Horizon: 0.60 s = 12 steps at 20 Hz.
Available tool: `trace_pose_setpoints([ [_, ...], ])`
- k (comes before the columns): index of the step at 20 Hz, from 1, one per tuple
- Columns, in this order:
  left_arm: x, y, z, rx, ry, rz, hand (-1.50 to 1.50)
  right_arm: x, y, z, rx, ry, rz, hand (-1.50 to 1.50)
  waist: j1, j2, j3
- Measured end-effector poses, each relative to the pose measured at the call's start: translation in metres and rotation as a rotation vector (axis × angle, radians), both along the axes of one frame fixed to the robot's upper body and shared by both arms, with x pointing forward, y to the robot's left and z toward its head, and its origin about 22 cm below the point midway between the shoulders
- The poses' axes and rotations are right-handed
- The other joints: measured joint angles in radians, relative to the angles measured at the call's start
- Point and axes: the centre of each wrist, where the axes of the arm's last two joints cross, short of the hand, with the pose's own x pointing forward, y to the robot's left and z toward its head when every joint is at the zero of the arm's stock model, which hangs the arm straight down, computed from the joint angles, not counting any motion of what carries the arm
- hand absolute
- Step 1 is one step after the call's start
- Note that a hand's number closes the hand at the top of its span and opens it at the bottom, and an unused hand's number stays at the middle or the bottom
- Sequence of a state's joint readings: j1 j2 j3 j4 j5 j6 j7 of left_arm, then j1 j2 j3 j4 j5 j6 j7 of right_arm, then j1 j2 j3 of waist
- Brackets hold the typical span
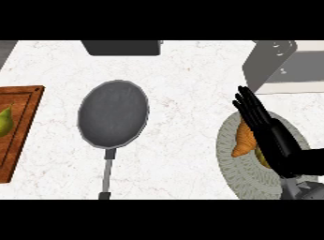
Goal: Pick the squash from the placemat and place it in the tiered shelf
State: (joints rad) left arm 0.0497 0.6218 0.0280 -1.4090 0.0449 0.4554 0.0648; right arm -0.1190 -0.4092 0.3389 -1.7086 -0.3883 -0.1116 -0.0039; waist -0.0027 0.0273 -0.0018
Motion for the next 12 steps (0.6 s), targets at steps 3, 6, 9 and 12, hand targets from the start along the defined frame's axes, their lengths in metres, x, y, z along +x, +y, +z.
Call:
trace_pose_setpoints([
  [3,0.01,-0.021,0.003,-0.06,-0.019,-0.103,0.0,0.015,-0.011,0.01,-0.025,-0.047,-0.028,1.5,0.003,-0.013,0.001],
  [6,0.023,-0.055,0.012,-0.162,-0.06,-0.284,0.0,0.039,-0.04,0.042,-0.09,-0.142,-0.078,1.5,0.002,-0.019,0.001],
  [9,0.027,-0.078,0.014,-0.239,-0.074,-0.383,0.0,0.039,-0.092,0.037,-0.417,-0.014,-0.247,-1.5,-0.028,-0.016,-0.01],
  [12,0.03,-0.097,0.018,-0.32,-0.074,-0.478,0.0,0.038,-0.121,0.03,-0.524,0.13,-0.351,-1.5,-0.017,-0.02,-0.005],
])
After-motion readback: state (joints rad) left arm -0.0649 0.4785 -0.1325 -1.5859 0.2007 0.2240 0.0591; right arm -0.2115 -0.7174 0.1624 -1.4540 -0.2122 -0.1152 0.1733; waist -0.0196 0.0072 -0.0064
